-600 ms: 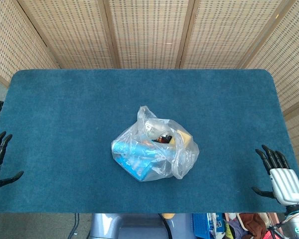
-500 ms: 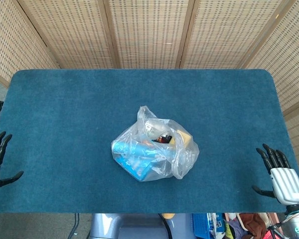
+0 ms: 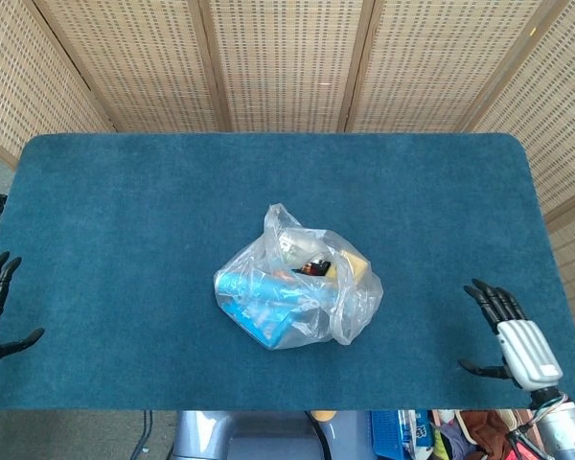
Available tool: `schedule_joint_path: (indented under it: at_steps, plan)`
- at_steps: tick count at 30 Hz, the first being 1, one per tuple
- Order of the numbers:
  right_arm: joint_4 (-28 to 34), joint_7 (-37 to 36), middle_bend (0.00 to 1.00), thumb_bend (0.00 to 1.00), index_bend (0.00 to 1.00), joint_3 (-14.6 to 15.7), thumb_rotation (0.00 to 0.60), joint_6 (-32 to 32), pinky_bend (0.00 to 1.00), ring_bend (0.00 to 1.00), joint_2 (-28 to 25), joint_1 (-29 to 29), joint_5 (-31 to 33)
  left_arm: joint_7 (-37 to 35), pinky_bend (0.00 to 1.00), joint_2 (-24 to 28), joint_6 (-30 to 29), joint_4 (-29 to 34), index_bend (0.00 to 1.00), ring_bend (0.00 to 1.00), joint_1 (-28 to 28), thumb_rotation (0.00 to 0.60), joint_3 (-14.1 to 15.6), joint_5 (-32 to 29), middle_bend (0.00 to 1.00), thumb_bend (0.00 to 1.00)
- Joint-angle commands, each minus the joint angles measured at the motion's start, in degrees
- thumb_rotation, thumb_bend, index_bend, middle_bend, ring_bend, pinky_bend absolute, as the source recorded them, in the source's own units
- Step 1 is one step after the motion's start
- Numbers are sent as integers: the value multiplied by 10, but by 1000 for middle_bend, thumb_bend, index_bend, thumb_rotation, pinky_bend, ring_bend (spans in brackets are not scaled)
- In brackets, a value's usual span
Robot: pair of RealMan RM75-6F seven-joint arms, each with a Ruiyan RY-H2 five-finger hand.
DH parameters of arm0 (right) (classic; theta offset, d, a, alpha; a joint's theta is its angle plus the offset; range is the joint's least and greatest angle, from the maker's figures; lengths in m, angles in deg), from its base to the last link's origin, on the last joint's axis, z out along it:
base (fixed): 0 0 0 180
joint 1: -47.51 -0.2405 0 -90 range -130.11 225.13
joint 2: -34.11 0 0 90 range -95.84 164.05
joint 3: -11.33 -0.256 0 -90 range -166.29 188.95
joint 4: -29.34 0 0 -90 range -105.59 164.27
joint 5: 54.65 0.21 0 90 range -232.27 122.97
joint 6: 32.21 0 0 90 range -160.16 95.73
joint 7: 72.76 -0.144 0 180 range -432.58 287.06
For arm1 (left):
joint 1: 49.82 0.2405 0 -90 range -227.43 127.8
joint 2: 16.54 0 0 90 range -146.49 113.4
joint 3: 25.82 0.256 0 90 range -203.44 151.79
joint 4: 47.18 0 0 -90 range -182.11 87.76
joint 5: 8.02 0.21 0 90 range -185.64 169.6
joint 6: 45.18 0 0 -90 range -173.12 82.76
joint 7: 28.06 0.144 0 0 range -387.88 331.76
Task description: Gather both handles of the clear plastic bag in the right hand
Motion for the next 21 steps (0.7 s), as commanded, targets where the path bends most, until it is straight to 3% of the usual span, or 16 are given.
schedule_joint_path:
  at_steps: [1,8,21]
  plan:
    - [12,-224,60,0,50,30,600,120,0,0,-40,-105,-85,5,0,-2,7,0,0,0,-4,600,-6,-12,0,43]
    - [-31,-426,151,0,102,35,600,152,0,19,-14,-207,-164,25,0,-11,26,-4,0,0,-13,600,-14,-36,0,44]
    - [-41,-567,191,0,150,46,600,232,0,62,44,-320,-154,34,0,-18,40,-12,0,0,-19,600,-21,-58,0,42]
